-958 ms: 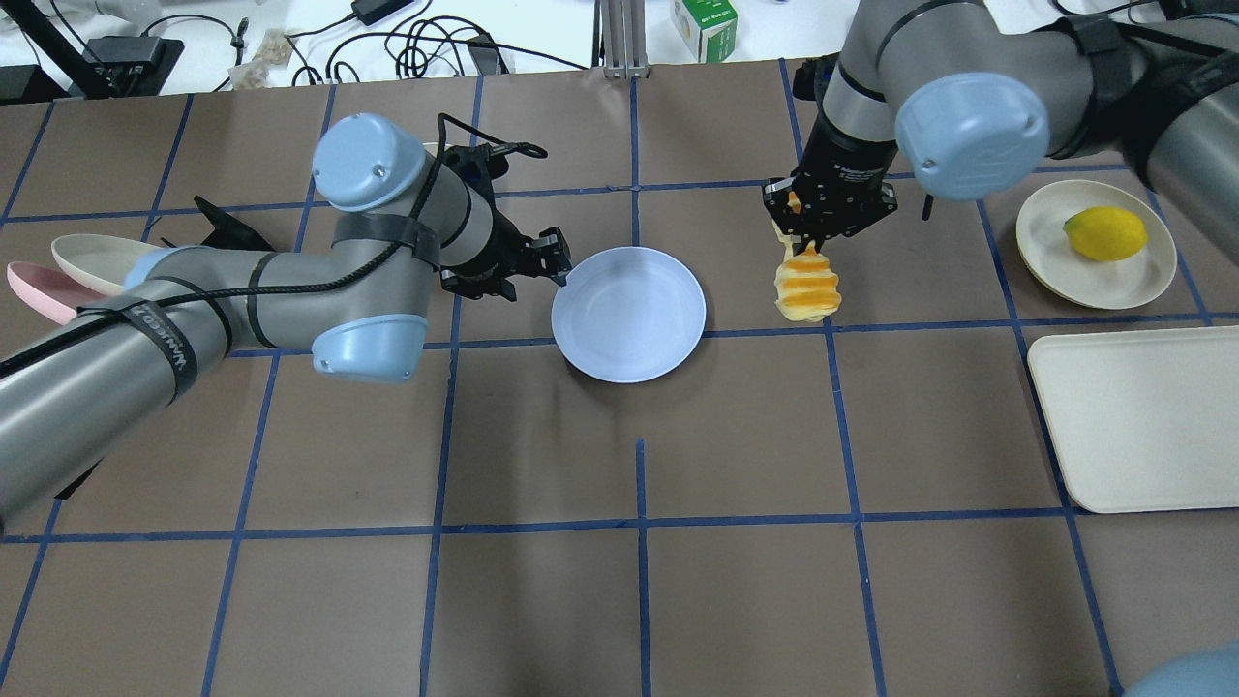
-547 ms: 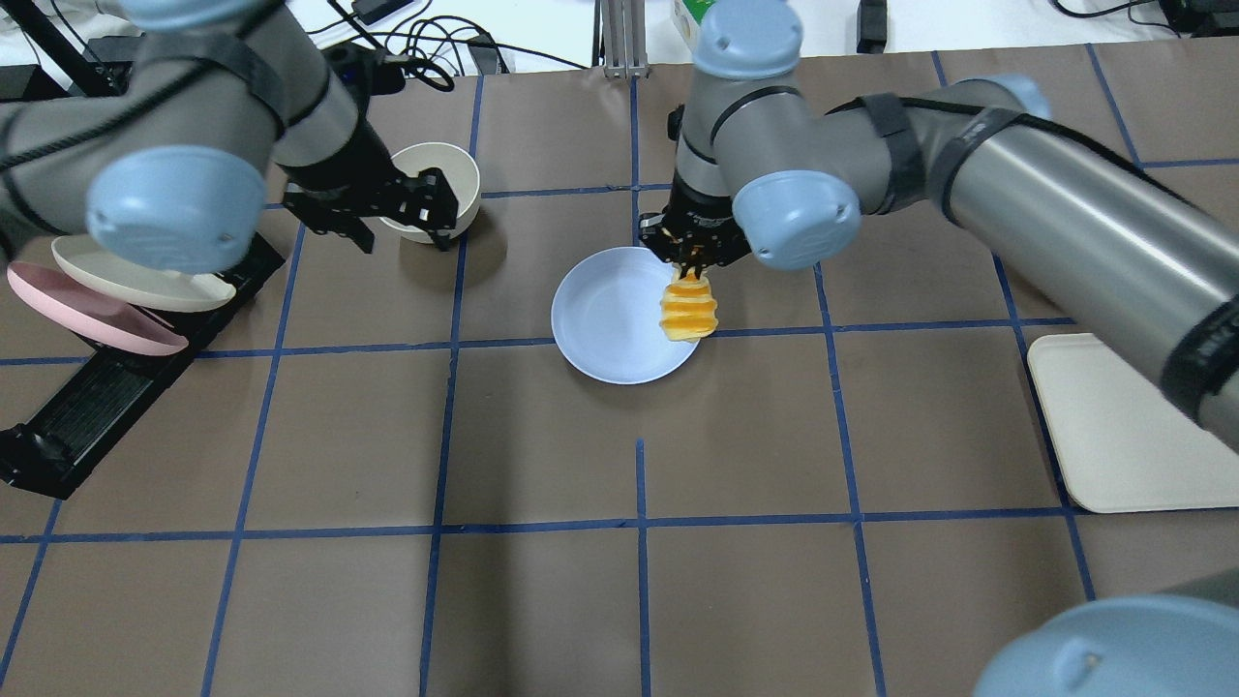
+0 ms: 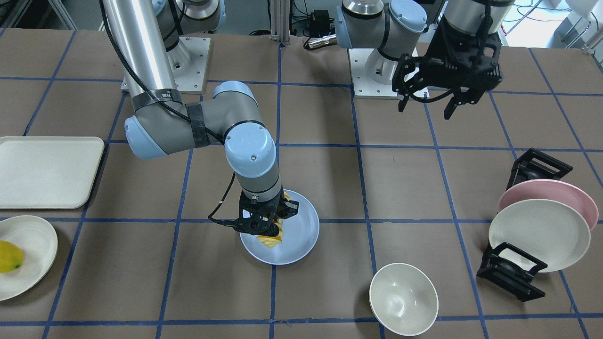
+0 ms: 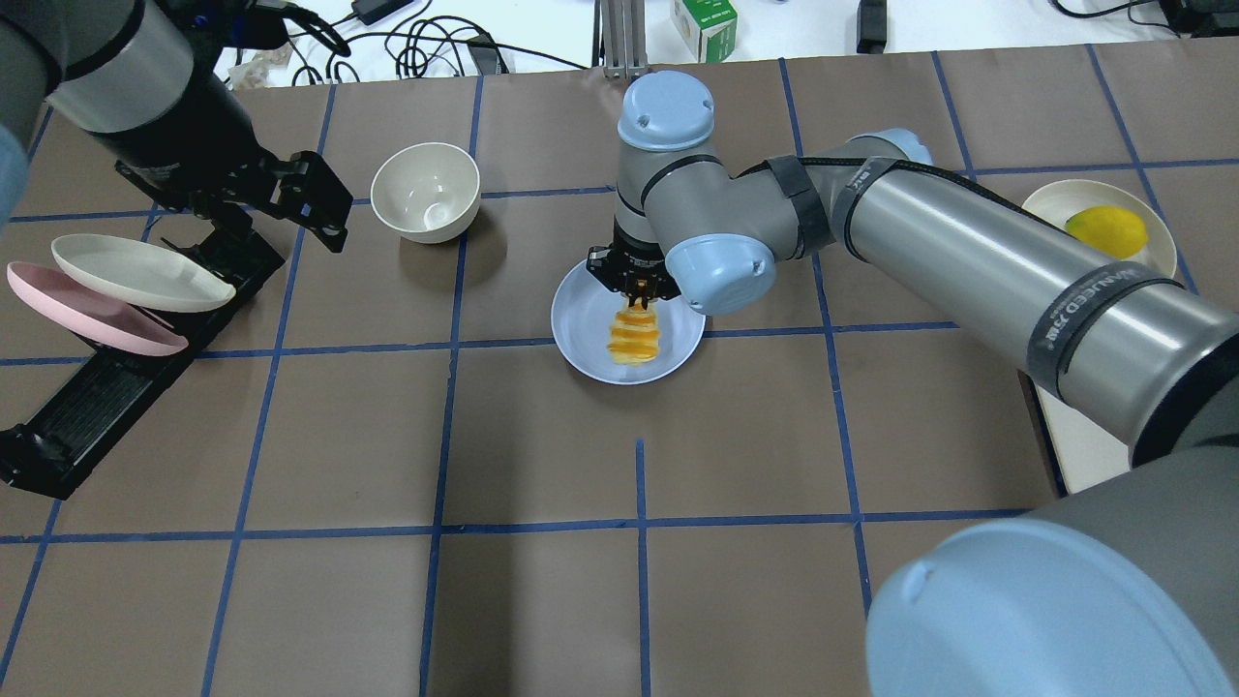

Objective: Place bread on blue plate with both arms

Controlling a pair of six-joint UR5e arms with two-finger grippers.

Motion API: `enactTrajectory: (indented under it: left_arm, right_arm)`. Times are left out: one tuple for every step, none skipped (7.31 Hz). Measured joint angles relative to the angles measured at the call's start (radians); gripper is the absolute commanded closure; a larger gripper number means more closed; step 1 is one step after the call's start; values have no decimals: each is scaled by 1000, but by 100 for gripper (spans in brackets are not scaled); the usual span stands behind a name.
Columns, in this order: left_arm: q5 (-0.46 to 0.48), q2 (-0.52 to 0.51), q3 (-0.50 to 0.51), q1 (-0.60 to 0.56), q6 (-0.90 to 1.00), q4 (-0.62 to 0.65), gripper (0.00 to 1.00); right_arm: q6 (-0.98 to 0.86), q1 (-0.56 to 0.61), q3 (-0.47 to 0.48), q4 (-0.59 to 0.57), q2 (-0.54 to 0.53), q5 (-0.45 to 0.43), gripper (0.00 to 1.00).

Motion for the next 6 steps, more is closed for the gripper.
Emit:
enactTrajectory:
  left_arm:
    - [28, 22, -26, 0, -1, 4, 12]
    - [44, 31, -45, -2, -6, 11, 9]
    - [48, 34, -53, -3, -9, 17, 0]
    - [41, 29, -51, -3, -10, 22, 0]
    - [27, 18, -40, 2, -11, 24, 0]
    - [12, -3, -9, 9, -10, 20, 0]
  right_arm:
    - [2, 14, 0, -11, 15, 1, 85]
    - [-10, 28, 1, -15, 24, 1, 58]
    - [-43, 34, 3, -16, 27, 1, 6]
    - [-77, 36, 6, -16, 28, -2, 0]
    - [-93, 37, 9, -16, 28, -6, 0]
    - [-98, 37, 9, -16, 27, -8, 0]
